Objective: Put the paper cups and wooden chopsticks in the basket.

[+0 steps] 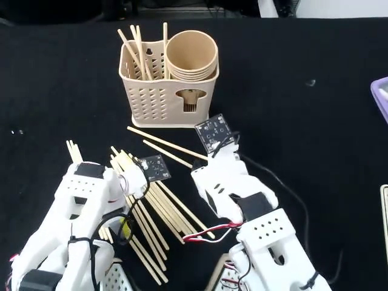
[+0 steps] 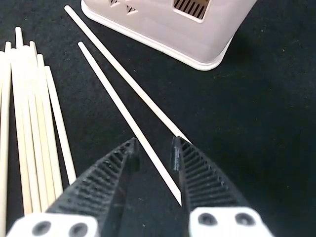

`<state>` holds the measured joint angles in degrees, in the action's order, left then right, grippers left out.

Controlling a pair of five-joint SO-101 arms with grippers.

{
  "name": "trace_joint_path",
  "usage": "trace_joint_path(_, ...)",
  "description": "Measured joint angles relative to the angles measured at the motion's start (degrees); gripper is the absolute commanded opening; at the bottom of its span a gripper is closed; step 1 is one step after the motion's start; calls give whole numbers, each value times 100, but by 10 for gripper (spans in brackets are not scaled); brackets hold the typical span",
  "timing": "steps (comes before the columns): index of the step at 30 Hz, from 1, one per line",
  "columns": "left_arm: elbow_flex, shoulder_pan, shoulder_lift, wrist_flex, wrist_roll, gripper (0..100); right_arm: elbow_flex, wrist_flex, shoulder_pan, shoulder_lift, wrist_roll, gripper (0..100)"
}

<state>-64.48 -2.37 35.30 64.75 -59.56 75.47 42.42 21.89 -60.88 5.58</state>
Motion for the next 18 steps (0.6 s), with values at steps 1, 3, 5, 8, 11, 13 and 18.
trace_joint_path(1, 0, -53, 0, 18, 0, 322, 0, 0, 0, 0, 0, 114)
trace_joint_path(3, 0, -185, 0, 18, 0, 322, 0, 0, 0, 0, 0, 114)
trace_joint_path(5, -114, -343, 0, -26, 0, 322, 0, 0, 0, 0, 0, 114)
trace_joint_path(8, -457, -440, 0, -352, -9, 322, 0, 0, 0, 0, 0, 114)
trace_joint_path(11, -598, -413, 26, -615, -26, 322, 0, 0, 0, 0, 0, 114)
trace_joint_path(13, -659, -413, 35, -721, -26, 321, 0, 0, 0, 0, 0, 114)
trace_joint_path(18, -721, -431, 70, -905, -26, 321, 0, 0, 0, 0, 0, 114)
